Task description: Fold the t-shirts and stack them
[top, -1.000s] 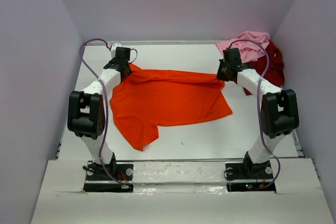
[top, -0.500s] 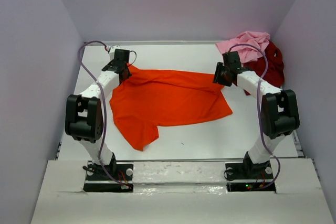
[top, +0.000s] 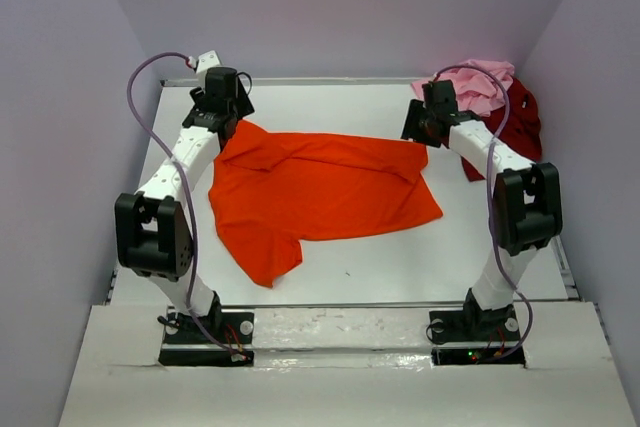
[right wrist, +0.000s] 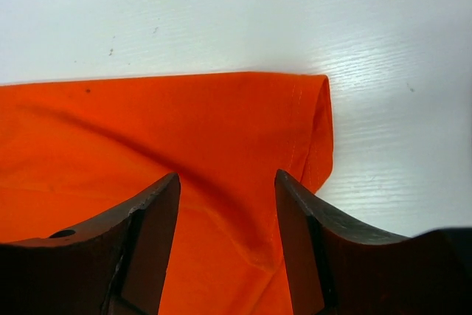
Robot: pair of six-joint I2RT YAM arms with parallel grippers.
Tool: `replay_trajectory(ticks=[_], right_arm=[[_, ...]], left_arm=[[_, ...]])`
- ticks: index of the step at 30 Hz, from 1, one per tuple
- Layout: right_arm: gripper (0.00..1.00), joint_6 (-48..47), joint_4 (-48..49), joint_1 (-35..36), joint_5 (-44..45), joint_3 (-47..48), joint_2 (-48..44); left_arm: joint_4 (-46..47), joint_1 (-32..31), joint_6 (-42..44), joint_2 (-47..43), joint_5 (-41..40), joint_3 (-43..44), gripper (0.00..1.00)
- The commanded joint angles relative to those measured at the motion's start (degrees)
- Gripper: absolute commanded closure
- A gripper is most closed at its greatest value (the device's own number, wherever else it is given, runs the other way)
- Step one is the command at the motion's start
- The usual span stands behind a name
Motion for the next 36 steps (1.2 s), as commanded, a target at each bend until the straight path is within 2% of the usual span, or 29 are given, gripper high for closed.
replay_trajectory(ticks=[1, 15, 24, 31, 36], right_arm=[[0.41, 0.1, 0.2, 0.2, 0.9, 3.0, 4.0], [0.43, 1.1, 0.3, 0.2, 0.6, 7.1, 11.1], [0.43, 1.2, -0.8, 0.2, 0.1, 10.2, 14.5], [0.43, 2.1, -4.1, 0.2, -0.1, 15.8, 19.4], [0.44, 2.7, -5.4, 0.2, -1.0, 19.6, 21.7]], left_arm=[[1.4, 0.3, 0.8, 4.5, 1.2, 1.5, 0.27], [6.6, 0.4, 0.4, 19.0, 4.1, 5.9, 0.28], [2.1, 0.4, -0.4, 28.5, 4.0, 12.3, 0.28], [-6.5, 1.1, 0.1, 33.9, 4.3, 21.0, 0.28], [-7.4, 1.9, 0.8, 35.4, 4.8, 23.4, 0.28]])
